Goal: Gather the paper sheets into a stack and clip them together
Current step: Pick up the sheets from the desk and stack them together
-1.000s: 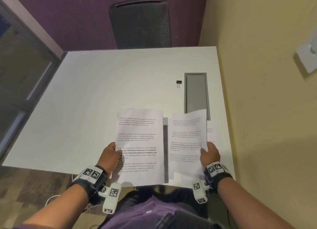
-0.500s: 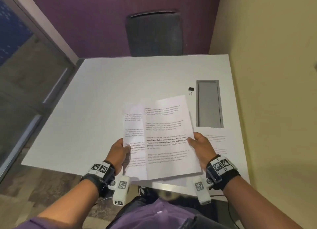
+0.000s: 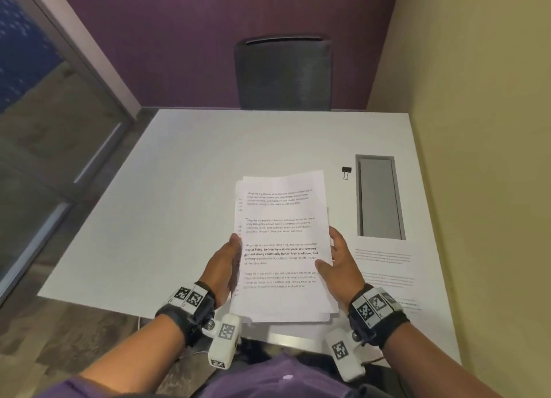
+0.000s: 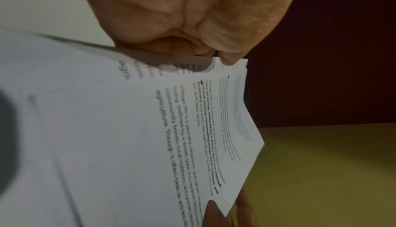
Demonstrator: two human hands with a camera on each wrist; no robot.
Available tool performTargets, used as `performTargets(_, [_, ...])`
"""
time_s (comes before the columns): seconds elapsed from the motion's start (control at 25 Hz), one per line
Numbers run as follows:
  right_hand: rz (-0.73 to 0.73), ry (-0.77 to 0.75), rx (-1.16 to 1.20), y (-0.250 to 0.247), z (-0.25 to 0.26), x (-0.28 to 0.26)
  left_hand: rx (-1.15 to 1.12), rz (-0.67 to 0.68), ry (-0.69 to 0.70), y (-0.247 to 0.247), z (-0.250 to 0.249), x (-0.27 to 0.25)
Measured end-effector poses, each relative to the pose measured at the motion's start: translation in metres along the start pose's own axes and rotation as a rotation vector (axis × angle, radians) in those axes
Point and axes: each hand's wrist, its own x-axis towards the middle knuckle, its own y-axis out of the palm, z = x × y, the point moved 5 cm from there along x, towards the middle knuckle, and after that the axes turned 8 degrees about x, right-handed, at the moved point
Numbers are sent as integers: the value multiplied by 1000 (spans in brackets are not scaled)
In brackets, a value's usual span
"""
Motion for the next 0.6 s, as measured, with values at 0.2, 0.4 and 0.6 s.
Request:
performTargets(0.2, [-25,26,71,42,13,3,181,16,120,-29,-19,30])
performTargets(0.4, [-119,116,193,89,8,28,250,122,149,-71,-30,54])
performTargets(0.6, [-210,148,197,122,0,46,273,218,158,-111,-34,84])
